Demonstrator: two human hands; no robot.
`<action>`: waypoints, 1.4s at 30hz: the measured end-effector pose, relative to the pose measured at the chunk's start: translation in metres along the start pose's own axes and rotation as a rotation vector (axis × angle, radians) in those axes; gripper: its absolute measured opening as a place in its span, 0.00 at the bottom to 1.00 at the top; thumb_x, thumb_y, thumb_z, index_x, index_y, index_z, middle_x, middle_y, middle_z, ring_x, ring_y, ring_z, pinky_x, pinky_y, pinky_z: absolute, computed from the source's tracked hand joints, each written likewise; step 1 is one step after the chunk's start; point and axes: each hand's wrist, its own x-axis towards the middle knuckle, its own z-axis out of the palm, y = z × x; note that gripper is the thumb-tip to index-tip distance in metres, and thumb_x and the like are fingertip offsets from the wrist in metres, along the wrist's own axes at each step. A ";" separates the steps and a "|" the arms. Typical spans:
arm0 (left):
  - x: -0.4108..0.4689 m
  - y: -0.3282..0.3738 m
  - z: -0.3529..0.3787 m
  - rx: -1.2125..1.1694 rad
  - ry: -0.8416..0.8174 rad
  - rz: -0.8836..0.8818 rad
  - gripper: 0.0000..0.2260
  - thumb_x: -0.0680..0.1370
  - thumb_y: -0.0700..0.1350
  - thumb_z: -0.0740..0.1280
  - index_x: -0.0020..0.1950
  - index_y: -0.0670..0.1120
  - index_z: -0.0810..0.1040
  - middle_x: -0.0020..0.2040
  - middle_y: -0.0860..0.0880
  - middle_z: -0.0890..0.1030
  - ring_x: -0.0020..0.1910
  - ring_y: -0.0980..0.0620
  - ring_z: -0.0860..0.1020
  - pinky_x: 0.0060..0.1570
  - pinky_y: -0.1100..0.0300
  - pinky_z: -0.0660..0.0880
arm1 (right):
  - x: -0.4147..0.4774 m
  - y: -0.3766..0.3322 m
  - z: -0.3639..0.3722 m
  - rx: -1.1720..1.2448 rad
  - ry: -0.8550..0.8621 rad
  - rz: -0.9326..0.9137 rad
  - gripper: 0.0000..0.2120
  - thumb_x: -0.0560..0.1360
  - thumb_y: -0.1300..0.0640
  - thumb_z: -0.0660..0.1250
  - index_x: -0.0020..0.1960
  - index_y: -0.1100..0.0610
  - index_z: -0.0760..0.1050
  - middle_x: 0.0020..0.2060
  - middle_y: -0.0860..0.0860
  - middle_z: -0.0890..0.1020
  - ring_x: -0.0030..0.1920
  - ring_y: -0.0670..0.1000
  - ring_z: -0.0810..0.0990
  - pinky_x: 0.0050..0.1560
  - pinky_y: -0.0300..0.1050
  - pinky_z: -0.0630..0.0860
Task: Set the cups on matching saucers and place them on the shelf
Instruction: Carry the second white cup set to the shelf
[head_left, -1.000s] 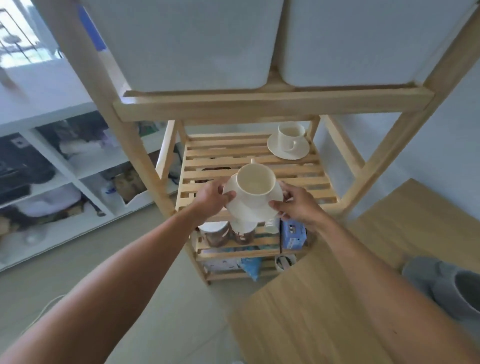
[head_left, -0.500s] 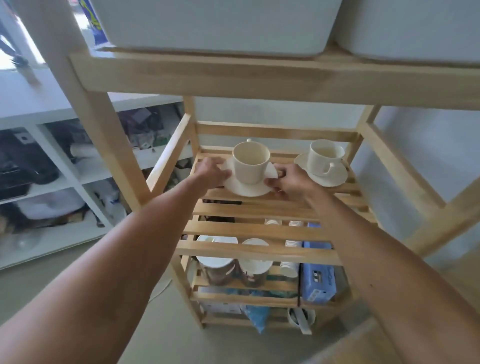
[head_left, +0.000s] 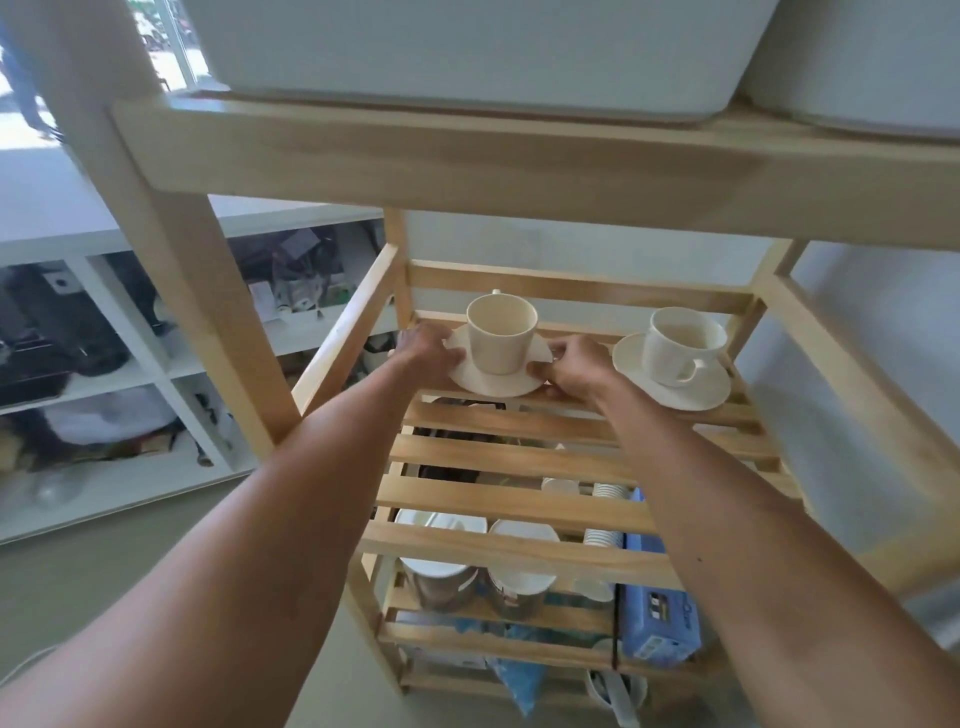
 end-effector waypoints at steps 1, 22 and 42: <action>0.001 -0.001 -0.001 0.025 0.001 0.010 0.20 0.78 0.50 0.67 0.68 0.47 0.75 0.64 0.44 0.76 0.64 0.44 0.73 0.65 0.47 0.70 | 0.000 -0.001 0.002 -0.023 0.015 -0.010 0.16 0.74 0.55 0.74 0.61 0.52 0.80 0.46 0.49 0.86 0.38 0.50 0.86 0.43 0.42 0.82; -0.119 0.028 -0.042 0.049 -0.053 0.107 0.27 0.78 0.52 0.67 0.75 0.49 0.64 0.66 0.43 0.75 0.65 0.45 0.74 0.65 0.48 0.72 | -0.172 0.005 -0.038 -0.285 0.015 -0.073 0.38 0.74 0.48 0.73 0.78 0.51 0.59 0.76 0.56 0.65 0.75 0.56 0.63 0.72 0.51 0.63; -0.375 0.152 -0.021 -0.049 -0.376 0.525 0.25 0.77 0.51 0.68 0.73 0.48 0.67 0.61 0.46 0.77 0.61 0.47 0.74 0.63 0.53 0.70 | -0.491 0.016 -0.188 -0.220 0.265 0.087 0.35 0.73 0.53 0.75 0.75 0.57 0.65 0.72 0.55 0.71 0.72 0.54 0.68 0.68 0.43 0.63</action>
